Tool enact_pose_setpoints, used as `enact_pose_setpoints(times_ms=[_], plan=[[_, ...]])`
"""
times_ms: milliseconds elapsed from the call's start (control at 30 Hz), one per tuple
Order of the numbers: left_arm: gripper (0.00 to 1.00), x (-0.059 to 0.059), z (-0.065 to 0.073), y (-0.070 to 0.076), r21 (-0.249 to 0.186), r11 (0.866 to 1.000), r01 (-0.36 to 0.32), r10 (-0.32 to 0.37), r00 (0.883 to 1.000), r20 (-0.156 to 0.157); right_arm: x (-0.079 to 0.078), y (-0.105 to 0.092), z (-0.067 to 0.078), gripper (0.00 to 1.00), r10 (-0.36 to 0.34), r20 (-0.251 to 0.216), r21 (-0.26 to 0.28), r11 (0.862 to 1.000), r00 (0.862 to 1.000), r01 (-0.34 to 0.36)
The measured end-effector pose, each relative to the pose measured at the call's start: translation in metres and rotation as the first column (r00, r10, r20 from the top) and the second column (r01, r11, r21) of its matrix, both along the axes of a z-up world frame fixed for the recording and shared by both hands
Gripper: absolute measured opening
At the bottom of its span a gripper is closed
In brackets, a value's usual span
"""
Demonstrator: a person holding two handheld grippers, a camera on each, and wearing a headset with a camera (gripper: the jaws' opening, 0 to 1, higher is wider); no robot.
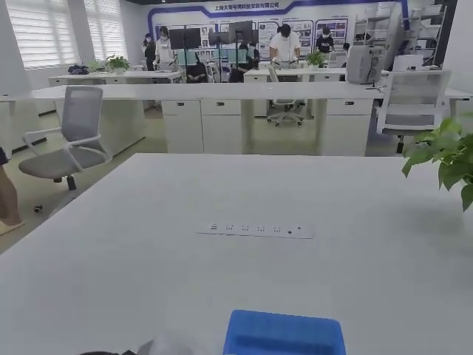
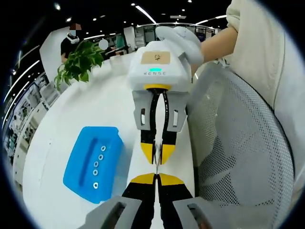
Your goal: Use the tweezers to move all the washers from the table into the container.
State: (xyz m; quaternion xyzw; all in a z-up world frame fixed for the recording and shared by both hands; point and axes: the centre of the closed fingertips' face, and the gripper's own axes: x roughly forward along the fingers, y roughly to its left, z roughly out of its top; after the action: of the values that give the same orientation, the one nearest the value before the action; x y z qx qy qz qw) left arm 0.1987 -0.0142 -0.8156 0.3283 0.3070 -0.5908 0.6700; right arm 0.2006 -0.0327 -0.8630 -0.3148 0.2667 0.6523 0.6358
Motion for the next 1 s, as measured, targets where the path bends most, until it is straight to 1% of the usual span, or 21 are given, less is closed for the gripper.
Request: enact_pose_setpoints(times_ms=[33,100,167,200,267,333,367,433,500,533,600,633,700,767,800,833,867,900,933,967,1000], plan=[[0.0,0.001,-0.002,0.002,0.009,1.0,-0.002,0.002,1.0,-0.004,0.0,0.001,-0.001,0.05,-0.004,0.001,0.008,1.0,1.0,0.004],[0.0,0.002,-0.009,0.006,0.029,1.0,-0.005,0.006,1.0,-0.029,0.002,0.003,-0.003,0.06,-0.027,0.006,0.028,0.999,1.0,0.027],[0.0,0.005,-0.016,0.01,0.048,0.999,-0.003,0.004,0.999,-0.04,0.004,0.006,-0.002,0.07,-0.086,-0.009,0.07,0.994,0.996,0.087],[0.0,0.005,-0.019,0.012,0.058,0.998,-0.004,0.006,0.999,-0.05,0.004,0.005,-0.003,0.1,-0.11,-0.017,0.077,0.991,0.994,0.111],[0.0,0.006,-0.027,0.015,0.082,0.997,-0.002,0.007,0.998,-0.061,0.003,0.002,0.003,0.15,-0.143,-0.022,0.119,0.982,0.989,0.145],[0.0,0.004,-0.036,0.018,0.108,0.994,-0.001,0.01,0.997,-0.08,0.0,-0.005,0.009,0.19,-0.168,-0.044,0.146,0.974,0.985,0.173],[0.0,0.003,-0.04,0.021,0.133,0.991,0.002,0.011,0.996,-0.093,-0.002,-0.011,0.013,0.2,-0.184,-0.059,0.16,0.968,0.981,0.191],[0.0,0.004,-0.045,0.022,0.151,0.989,0.001,0.013,0.995,-0.097,-0.003,-0.018,0.019,0.22,-0.196,-0.067,0.172,0.964,0.978,0.204],[0.0,0.003,-0.05,0.023,0.181,0.983,0.013,0.007,0.994,-0.106,-0.005,-0.029,0.027,0.26,-0.212,-0.096,0.189,0.955,0.973,0.227],[0.0,0.003,-0.053,0.025,0.209,0.978,0.024,-0.002,0.994,-0.107,-0.007,-0.035,0.032,0.28,-0.223,-0.115,0.192,0.951,0.968,0.242],[0.0,0.003,-0.058,0.026,0.227,0.974,0.02,0.011,0.991,-0.134,-0.008,-0.047,0.039,0.34,-0.243,-0.118,0.192,0.946,0.963,0.262],[0.0,0.004,-0.06,0.026,0.232,0.973,0.019,0.014,0.99,-0.138,-0.007,-0.052,0.043,0.35,-0.258,-0.113,0.197,0.941,0.959,0.276],[0.0,0.004,-0.064,0.029,0.261,0.965,0.026,0.013,0.989,-0.147,-0.001,-0.065,0.054,0.38,-0.308,-0.066,0.216,0.924,0.949,0.315],[0.0,0.005,-0.068,0.034,0.312,0.95,0.036,0.008,0.99,-0.139,0.002,-0.078,0.064,0.4,-0.354,-0.04,0.232,0.906,0.934,0.354],[0.0,0.004,-0.066,0.03,0.302,0.952,0.055,-0.016,0.991,-0.131,0.007,-0.085,0.071,0.41,-0.389,-0.017,0.26,0.888,0.921,0.38],[0.0,0.004,-0.066,0.031,0.313,0.948,0.048,-0.006,0.991,-0.132,0.009,-0.089,0.075,0.42,-0.413,-0.012,0.279,0.873,0.911,0.399],[0.0,0.003,-0.066,0.032,0.329,0.943,0.055,-0.011,0.991,-0.135,0.011,-0.097,0.078,0.45,-0.454,-0.023,0.294,0.849,0.891,0.44],[0.0,0.002,-0.067,0.034,0.342,0.937,0.063,-0.017,0.99,-0.137,0.013,-0.101,0.08,0.46,-0.481,-0.028,0.309,0.829,0.876,0.465],[0.0,0.002,-0.067,0.034,0.339,0.938,0.066,-0.021,0.991,-0.134,0.015,-0.105,0.082,0.48,-0.504,-0.032,0.326,0.811,0.863,0.485],[0.0,0.003,-0.067,0.034,0.347,0.936,0.061,-0.012,0.99,-0.142,0.018,-0.111,0.084,0.49,-0.537,-0.04,0.347,0.784,0.843,0.515],[0.0,0.003,-0.068,0.034,0.352,0.934,0.057,-0.005,0.989,-0.149,0.021,-0.116,0.086,0.49,-0.564,-0.035,0.363,0.762,0.825,0.536]])
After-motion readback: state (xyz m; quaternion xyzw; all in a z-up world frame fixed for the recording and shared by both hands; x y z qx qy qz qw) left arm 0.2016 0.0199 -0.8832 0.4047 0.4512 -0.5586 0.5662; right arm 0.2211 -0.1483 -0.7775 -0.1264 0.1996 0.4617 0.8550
